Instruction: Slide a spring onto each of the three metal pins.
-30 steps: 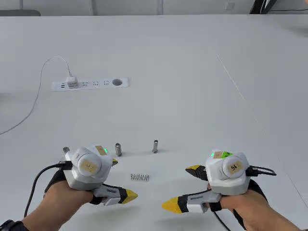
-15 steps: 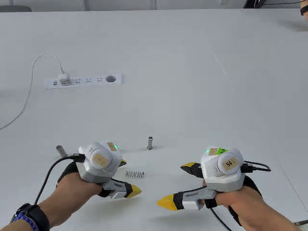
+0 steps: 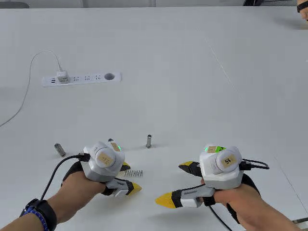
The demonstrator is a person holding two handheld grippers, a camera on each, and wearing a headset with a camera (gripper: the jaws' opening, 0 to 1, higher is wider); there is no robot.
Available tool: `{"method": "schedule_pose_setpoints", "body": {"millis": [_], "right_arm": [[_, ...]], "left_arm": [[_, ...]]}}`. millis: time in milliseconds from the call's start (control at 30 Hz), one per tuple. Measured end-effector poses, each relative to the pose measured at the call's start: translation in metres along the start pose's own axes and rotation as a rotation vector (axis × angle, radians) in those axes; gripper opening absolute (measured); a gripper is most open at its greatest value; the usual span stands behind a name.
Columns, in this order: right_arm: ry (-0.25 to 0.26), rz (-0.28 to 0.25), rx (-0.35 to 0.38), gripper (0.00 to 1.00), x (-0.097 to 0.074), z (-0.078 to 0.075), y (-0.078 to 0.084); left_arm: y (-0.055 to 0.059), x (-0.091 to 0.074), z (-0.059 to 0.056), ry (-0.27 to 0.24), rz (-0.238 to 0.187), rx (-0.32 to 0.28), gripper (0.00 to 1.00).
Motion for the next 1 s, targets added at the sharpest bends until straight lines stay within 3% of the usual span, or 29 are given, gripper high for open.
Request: {"method": "schedule_pose_setpoints", "body": {"millis": [100,267,367,500,600,733,867,1000], "right_arm": [[-0.004,0.003,-0.001,0.79,0.002,0.001,0.000],[-0.010,0.005,0.000,0.79,0.004,0.004,0.000],[-0.014,0.011,-0.004,0.79,0.005,0.005,0.000],[-0.015,0.016,-0.003,0.79,0.005,0.005,0.000],[-0.016,0.013,-0.003,0.79,0.005,0.005,-0.002],[-0.033,0.027,-0.015,0.79,0.005,0.010,-0.004],[-0.030,0.026,-0.018,0.79,0.005,0.011,-0.007],[-0.024,0.011,-0.010,0.79,0.005,0.015,-0.010]], "left_arm": [[0.001,0.000,-0.001,-0.009,0.003,0.000,0.34],[0.005,0.001,0.000,-0.044,0.012,0.043,0.22],[0.006,0.001,0.000,-0.052,0.026,0.037,0.13],[0.005,0.002,-0.001,-0.073,0.040,0.033,0.11],[0.005,0.000,-0.002,-0.089,0.043,0.003,0.11],[0.012,-0.005,-0.006,-0.092,0.042,-0.089,0.10],[0.021,-0.011,-0.007,-0.098,0.037,-0.094,0.10],[0.025,-0.022,-0.008,-0.094,0.011,-0.148,0.10]]}}
Point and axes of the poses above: the centre of the closed fingertips' face, and the gripper's own axes: x roughly forward along the fingers, z roughly to its left, y roughly out of its underside, the point moved 7 cm from there along -x, roughly backward along the fingers, and after that the axes turned 5 degrees about -y, right-handed, at the moved point
